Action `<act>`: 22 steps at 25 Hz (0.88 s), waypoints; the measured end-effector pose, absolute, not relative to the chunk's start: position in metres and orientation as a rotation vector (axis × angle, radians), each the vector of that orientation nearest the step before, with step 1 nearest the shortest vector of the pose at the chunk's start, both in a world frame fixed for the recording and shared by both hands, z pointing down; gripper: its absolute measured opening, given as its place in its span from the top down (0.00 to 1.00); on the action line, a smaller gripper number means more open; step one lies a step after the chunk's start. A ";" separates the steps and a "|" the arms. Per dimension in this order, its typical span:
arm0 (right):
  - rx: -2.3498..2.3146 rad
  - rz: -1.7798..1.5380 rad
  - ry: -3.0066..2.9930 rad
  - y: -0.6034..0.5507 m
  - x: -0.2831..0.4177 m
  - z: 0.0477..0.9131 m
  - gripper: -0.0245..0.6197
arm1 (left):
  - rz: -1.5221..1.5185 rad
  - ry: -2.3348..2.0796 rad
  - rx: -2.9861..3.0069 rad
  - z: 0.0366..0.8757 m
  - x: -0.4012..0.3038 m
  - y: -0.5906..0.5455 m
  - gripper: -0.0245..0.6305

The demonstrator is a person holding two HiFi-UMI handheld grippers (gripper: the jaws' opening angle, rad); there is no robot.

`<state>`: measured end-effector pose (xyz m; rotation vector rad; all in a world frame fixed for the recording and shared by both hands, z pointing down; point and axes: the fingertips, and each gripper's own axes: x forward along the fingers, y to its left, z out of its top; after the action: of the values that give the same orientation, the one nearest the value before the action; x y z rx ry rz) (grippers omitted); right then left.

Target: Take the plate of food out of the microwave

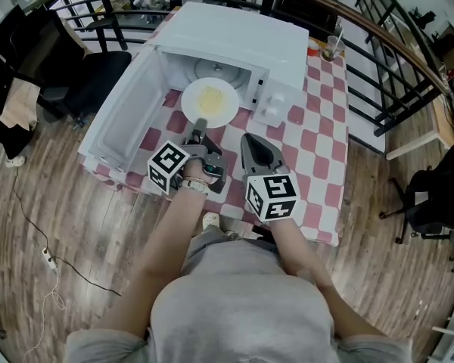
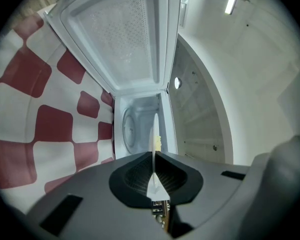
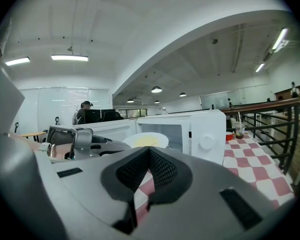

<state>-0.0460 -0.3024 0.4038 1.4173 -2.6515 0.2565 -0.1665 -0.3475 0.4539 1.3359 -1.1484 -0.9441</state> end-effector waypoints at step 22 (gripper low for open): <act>1.358 0.124 -2.714 -0.292 -0.055 0.391 0.92 | -1.036 -1.149 1.391 0.441 -0.154 -0.314 0.93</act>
<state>-0.0553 -0.2918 0.3905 1.3576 -2.7138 0.1238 -0.1540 -0.3136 0.4407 1.3911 -1.1492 -1.0359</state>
